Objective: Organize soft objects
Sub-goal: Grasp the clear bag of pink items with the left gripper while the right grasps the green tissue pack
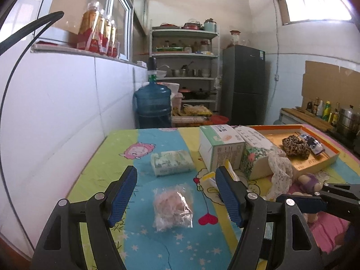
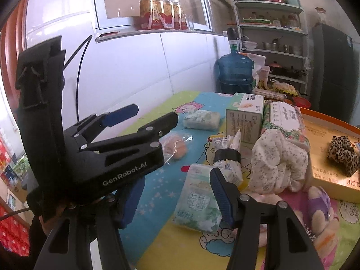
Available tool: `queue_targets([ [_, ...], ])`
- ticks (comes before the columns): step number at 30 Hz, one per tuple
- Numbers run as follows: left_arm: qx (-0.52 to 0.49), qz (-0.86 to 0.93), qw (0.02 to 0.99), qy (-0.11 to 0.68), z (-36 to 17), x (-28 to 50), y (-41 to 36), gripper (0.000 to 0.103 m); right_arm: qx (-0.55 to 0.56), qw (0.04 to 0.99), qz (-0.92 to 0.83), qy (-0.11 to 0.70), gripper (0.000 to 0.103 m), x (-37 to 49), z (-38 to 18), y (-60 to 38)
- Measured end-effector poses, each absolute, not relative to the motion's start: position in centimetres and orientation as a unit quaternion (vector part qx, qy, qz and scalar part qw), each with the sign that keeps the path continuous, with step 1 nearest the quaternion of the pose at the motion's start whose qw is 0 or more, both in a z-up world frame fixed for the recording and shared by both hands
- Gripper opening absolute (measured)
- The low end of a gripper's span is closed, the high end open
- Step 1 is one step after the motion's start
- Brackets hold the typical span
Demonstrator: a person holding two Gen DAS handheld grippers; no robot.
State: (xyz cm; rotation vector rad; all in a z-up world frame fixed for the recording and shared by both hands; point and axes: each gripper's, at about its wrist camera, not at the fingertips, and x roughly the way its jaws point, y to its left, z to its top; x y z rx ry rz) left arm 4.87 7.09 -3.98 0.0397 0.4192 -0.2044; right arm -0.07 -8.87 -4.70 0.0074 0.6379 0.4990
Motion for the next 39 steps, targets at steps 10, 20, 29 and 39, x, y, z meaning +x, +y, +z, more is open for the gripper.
queue_targets([
  [10, 0.012, -0.129, 0.965, 0.227, -4.8, 5.6, 8.8, 0.074, 0.016, 0.922, 0.217, 0.32, 0.075, 0.1, -5.6, -9.0],
  [20, 0.005, -0.155, 0.954, 0.256, -5.6, 7.4, 8.9, 0.074, 0.025, 0.915, 0.198, 0.351, 0.075, 1.1, -7.3, -9.2],
  [29, 0.003, -0.142, 0.936, 0.323, -7.3, 9.7, 8.3, 0.074, 0.033, 0.906, 0.196, 0.373, 0.076, 1.7, -8.6, -9.5],
  [39, 0.001, -0.139, 0.911, 0.389, -9.3, 12.0, 7.9, 0.074, 0.033, 0.904, 0.203, 0.375, 0.075, 2.2, -8.8, -9.1],
])
